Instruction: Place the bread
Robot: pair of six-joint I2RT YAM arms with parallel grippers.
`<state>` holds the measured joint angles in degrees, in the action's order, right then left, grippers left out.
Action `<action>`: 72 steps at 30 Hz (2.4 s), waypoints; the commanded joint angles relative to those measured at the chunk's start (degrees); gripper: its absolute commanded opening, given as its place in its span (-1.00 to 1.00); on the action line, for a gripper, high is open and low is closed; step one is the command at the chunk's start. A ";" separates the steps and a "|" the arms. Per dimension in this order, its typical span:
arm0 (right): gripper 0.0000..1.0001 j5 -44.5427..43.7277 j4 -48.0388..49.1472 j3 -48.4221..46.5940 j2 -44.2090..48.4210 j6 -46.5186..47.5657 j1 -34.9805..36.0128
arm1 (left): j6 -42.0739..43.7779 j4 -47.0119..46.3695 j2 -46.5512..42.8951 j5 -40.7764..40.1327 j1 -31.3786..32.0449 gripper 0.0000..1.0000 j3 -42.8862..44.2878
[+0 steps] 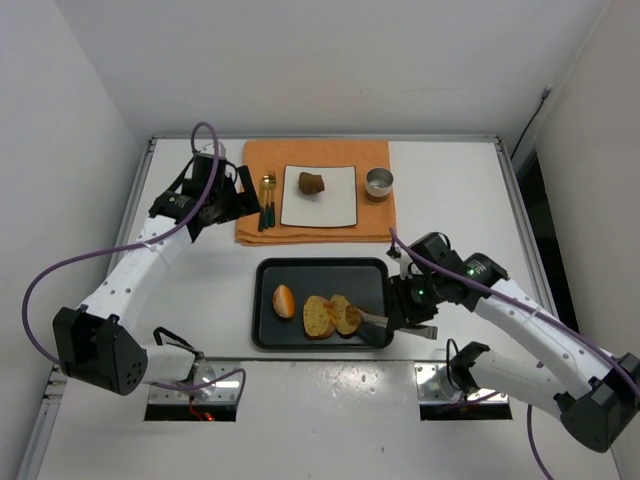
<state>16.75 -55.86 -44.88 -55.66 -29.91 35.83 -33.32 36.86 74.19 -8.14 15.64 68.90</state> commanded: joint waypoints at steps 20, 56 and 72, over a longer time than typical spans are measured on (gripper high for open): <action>-0.81 -34.49 20.24 -18.92 -13.05 -8.06 -0.41 | 0.71 -1.18 -2.04 0.23 -0.79 0.98 0.44; -0.16 -37.41 30.81 -43.70 -49.28 -2.70 -3.31 | -0.34 -0.04 -2.56 5.41 -0.79 0.98 -0.61; -0.14 -32.94 30.19 -35.37 -32.07 -2.70 2.30 | -0.87 -0.56 -2.56 4.80 -0.79 0.98 -0.61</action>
<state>-19.25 -27.77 -82.46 -94.96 -32.80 35.16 -33.69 37.19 73.21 -3.40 15.64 68.38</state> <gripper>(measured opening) 0.433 0.989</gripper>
